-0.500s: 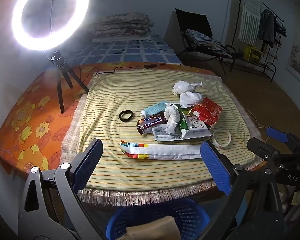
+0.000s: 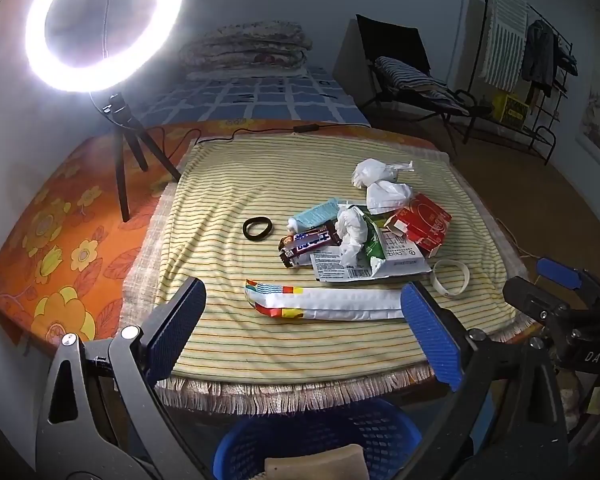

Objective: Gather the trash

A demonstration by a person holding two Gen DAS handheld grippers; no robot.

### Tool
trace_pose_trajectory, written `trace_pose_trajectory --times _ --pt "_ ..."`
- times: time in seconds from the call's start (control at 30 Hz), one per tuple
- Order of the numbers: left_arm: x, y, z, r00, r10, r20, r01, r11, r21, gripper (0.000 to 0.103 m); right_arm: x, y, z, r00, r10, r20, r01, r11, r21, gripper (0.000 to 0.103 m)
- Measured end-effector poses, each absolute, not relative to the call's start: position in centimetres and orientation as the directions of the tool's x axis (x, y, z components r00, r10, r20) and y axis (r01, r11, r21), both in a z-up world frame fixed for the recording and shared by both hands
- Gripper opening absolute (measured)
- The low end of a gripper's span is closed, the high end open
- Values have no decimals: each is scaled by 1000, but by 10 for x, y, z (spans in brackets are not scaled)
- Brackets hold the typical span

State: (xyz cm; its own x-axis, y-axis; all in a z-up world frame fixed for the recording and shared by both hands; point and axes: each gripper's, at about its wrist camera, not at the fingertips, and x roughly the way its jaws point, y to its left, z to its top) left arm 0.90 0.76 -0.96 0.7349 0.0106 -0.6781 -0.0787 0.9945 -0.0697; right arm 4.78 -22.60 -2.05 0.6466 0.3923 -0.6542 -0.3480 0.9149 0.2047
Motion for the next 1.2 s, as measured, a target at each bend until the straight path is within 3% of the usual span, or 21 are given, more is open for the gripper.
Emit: trace_pose_trajectory --times 1.2 --pt "10 10 -13 729 16 -685 -85 994 -66 100 48 -229 -20 642 394 -658 -339 915 218 103"
